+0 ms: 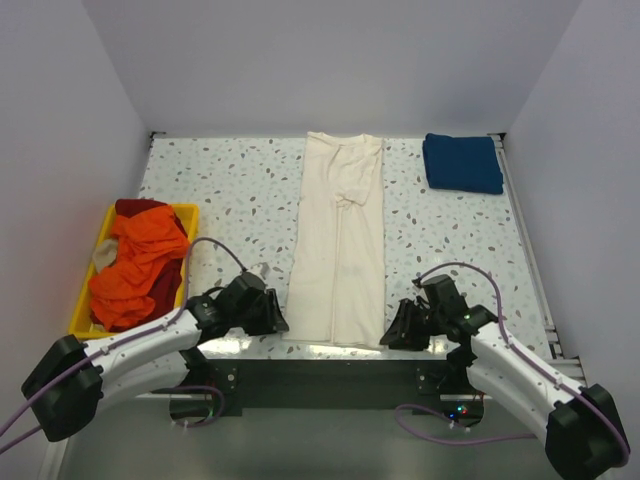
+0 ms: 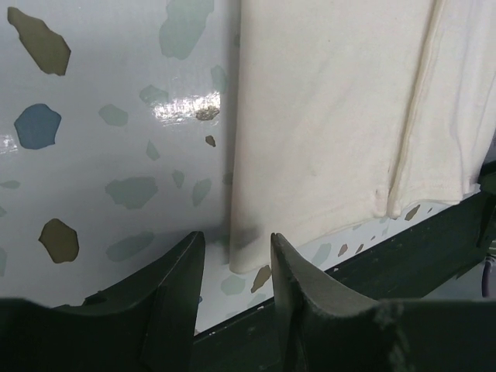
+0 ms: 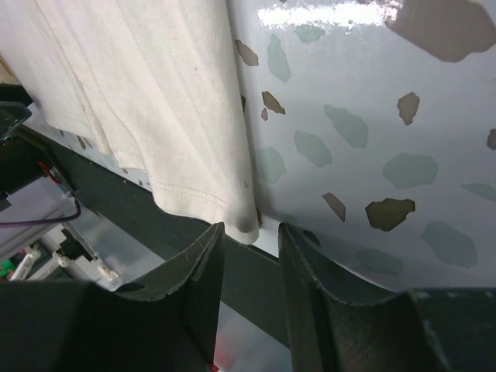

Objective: Fold and stack the t-shirts
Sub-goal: Fold the tshirt

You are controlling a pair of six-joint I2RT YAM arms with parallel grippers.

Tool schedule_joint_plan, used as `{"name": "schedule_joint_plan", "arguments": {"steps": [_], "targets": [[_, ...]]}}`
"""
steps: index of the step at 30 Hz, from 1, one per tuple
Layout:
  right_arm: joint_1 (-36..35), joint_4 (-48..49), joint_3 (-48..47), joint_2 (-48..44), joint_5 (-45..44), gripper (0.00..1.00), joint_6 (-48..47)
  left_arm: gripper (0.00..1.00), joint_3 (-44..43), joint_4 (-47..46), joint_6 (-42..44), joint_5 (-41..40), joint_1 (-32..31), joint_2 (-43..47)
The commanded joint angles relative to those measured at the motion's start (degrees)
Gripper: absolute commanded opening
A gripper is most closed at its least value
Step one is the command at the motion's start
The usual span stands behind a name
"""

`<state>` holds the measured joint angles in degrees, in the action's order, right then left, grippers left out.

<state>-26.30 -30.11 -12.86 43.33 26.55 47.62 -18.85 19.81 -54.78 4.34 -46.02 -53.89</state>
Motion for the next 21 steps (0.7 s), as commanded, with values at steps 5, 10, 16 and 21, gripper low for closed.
{"name": "schedule_joint_plan", "arguments": {"steps": [5, 10, 16, 21], "targets": [[-0.3, 2.9, 2.5, 0.4, 0.0, 0.38, 1.4, 0.43, 2.7, -5.2, -1.6, -0.1, -0.9, -2.4], [-0.3, 4.5, 3.8, 1.4, 0.3, 0.36, 1.9, 0.40, 3.6, -6.1, -3.3, -1.2, -3.0, -2.7], [-0.8, 7.3, 4.9, 3.4, 1.0, 0.31, 2.1, 0.27, 4.7, -7.5, -4.9, -1.3, -4.3, -2.7], [-0.9, 7.5, 4.9, 3.8, 1.4, 0.22, 2.0, 0.07, 5.1, -7.5, -6.0, -1.3, -5.9, -1.4]]}}
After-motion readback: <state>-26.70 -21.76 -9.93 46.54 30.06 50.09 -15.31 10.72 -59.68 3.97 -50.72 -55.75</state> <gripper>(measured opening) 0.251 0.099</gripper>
